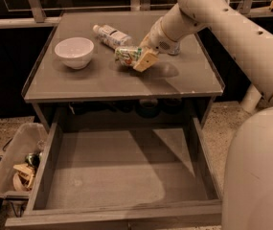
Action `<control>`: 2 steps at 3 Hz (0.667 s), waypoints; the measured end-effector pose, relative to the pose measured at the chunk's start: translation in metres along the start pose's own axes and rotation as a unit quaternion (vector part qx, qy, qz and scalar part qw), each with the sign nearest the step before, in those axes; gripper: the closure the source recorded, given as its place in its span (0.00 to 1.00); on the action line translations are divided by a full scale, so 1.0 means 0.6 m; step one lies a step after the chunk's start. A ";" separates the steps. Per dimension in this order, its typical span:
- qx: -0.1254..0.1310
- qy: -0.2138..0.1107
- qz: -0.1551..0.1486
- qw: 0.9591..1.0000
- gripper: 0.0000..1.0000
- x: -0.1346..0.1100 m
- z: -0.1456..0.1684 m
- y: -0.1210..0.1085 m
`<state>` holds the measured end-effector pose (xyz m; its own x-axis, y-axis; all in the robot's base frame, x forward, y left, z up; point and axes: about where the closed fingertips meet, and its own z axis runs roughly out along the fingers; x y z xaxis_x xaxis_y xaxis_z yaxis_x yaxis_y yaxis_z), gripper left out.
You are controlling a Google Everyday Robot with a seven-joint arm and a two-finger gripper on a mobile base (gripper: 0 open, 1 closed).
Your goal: Place 7up can into top drawer
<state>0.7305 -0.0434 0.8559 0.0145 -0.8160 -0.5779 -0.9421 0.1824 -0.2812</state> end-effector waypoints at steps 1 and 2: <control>0.016 -0.020 0.009 1.000 1.00 -0.007 -0.053 0.018; 0.041 -0.047 0.021 0.998 1.00 0.002 -0.128 0.078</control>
Offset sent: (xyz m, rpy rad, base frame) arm -0.1548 -0.0743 0.0542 0.1705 -0.0831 -0.1070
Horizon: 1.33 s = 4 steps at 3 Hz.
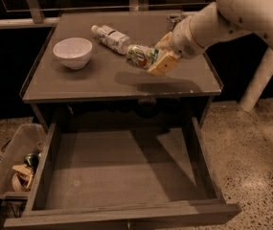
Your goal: Place 7up can into top drawer
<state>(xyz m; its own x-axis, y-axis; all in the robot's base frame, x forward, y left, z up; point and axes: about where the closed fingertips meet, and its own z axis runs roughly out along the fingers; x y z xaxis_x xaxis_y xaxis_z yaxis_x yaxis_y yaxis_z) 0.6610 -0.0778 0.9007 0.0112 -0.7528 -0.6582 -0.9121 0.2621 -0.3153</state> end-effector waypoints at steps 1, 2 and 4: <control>0.038 -0.028 0.008 0.999 1.00 -0.016 -0.078 0.077; 0.068 -0.038 0.013 0.997 1.00 -0.025 -0.125 0.165; 0.013 0.007 0.096 0.995 1.00 0.096 -0.007 0.333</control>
Offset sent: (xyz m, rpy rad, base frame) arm -0.2258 -0.0157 -0.0404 0.0609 -0.0316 -0.1409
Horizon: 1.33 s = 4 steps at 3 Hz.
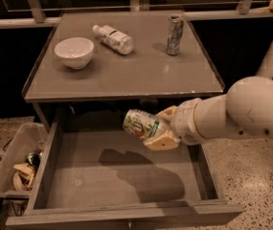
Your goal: Place 7up can into top drawer
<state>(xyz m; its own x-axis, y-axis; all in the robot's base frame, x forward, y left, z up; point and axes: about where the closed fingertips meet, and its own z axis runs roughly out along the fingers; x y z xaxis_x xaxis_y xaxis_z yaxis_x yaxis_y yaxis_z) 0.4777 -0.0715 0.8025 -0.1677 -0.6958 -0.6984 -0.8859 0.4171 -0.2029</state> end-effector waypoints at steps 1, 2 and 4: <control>-0.051 0.028 0.042 0.997 1.00 0.053 0.096 0.005; -0.080 0.040 0.061 0.994 1.00 0.086 0.181 -0.028; -0.069 0.023 0.048 0.996 1.00 0.098 0.233 -0.060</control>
Offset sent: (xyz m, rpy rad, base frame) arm 0.1030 0.0270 -0.1617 0.0174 0.3026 0.0177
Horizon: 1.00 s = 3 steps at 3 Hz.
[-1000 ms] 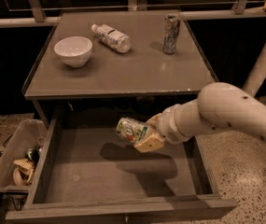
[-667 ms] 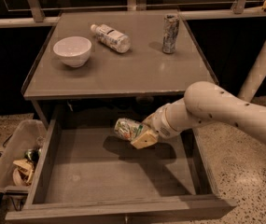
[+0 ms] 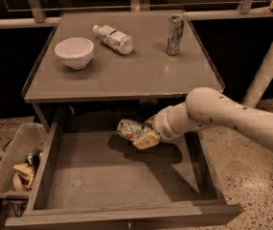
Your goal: Place 7up can into top drawer
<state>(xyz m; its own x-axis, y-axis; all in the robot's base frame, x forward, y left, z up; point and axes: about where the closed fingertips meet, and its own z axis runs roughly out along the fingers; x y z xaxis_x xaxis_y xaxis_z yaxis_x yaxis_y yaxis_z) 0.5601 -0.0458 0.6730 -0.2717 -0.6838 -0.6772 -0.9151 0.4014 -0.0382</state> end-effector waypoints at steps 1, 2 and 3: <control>-0.044 0.006 -0.011 0.999 1.00 0.057 0.052 0.068; -0.045 0.007 -0.011 0.999 1.00 0.058 0.053 0.071; -0.045 0.007 -0.011 0.999 0.82 0.058 0.053 0.071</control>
Offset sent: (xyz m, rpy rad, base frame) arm -0.0626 0.0139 -0.0780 0.0213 0.0707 0.1039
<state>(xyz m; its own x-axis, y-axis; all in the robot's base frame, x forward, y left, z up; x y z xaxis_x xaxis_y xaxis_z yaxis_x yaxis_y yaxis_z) 0.5212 -0.0333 0.6241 -0.2542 -0.7003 -0.6671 -0.9441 0.3293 0.0141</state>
